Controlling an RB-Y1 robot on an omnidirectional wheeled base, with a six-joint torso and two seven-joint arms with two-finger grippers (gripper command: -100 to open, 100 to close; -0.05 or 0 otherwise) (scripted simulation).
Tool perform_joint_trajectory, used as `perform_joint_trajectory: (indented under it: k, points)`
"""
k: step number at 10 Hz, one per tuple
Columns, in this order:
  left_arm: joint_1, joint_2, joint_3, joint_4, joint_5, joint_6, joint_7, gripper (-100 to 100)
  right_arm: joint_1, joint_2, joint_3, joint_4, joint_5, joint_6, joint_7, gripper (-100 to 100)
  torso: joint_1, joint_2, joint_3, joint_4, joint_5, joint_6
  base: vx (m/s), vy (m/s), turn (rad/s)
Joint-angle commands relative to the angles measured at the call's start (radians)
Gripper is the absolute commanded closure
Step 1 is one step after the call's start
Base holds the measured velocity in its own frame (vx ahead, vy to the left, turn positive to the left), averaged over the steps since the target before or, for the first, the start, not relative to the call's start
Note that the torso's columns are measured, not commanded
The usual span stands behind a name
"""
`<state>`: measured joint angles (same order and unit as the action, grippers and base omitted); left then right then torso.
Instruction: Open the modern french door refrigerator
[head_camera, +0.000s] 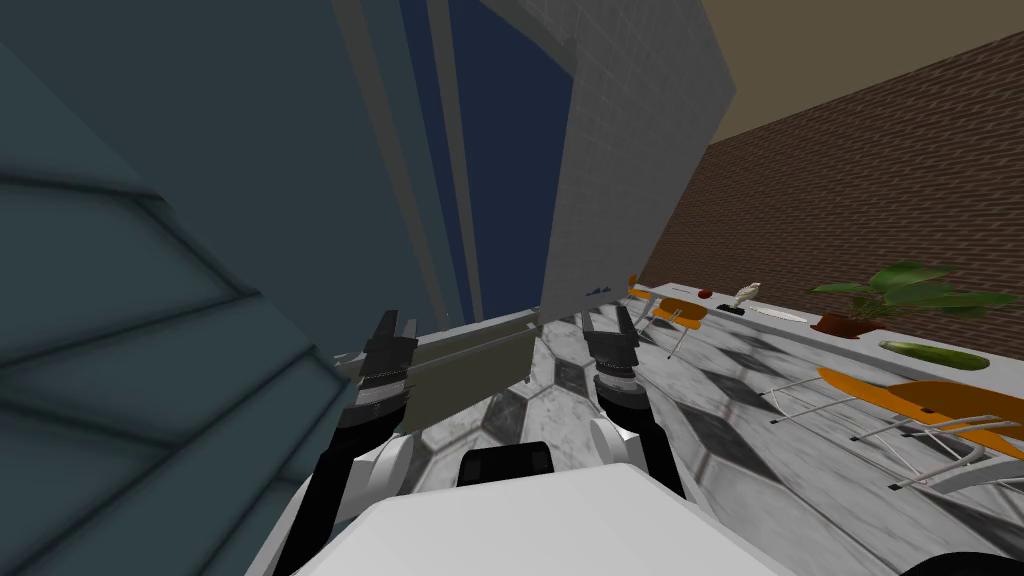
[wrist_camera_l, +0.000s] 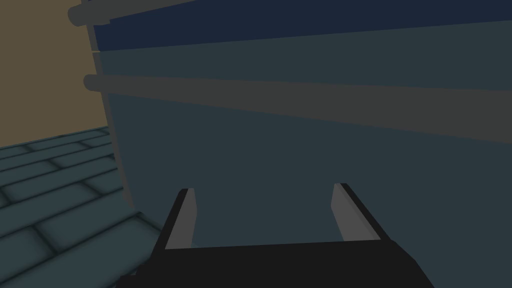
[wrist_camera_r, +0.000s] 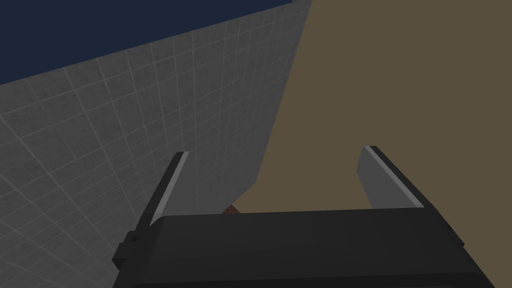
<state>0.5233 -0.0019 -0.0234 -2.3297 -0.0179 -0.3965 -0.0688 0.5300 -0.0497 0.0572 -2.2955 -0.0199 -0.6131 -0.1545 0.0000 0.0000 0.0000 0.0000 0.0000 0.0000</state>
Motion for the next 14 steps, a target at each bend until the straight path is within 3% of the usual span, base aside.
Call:
perform_joint_trajectory:
  k: [1, 9, 10, 11, 14]
  points:
    - [0.0, 0.0, 0.0, 0.0, 0.0, 0.0, 0.0, 0, 0.0, 0.0, 0.0, 0.0, 0.0, 0.0, 0.0, 0, 0.0, 0.04, -0.082, 0.041, 0.0, 0.0, 0.0, 0.0, 0.0]
    - [0.0, 0.0, 0.0, 0.0, 0.0, 0.0, 0.0, 0, 0.0, 0.0, 0.0, 0.0, 0.0, 0.0, 0.0, 0, 0.0, 0.618, -1.234, 0.617, 0.0, 0.0, 0.0, 0.0, 0.0]
    - [0.001, 0.034, 0.003, -0.003, -0.003, 0.01, 0.0, -100, 0.0, 0.0, 0.0, 0.0, 0.0, 0.0, 0.0, 0, 0.0, 0.691, -1.382, 0.691, 0.0, 0.0, 0.011, -0.003, -0.027]
    - [0.002, 0.057, 0.005, -0.006, -0.006, 0.02, 0.0, -100, 0.0, 0.0, 0.0, 0.0, 0.0, 0.0, 0.0, 0, 0.0, 0.725, -1.451, 0.724, 0.0, 0.0, 0.015, -0.007, -0.041]
    - [0.006, 0.12, 0.017, -0.018, -0.018, 0.064, 0.0, -100, 0.0, 0.0, 0.0, 0.0, 0.0, 0.0, 0.0, 0, 0.0, 0.737, -1.476, 0.737, 0.0, 0.0, 0.023, -0.01, -0.055]
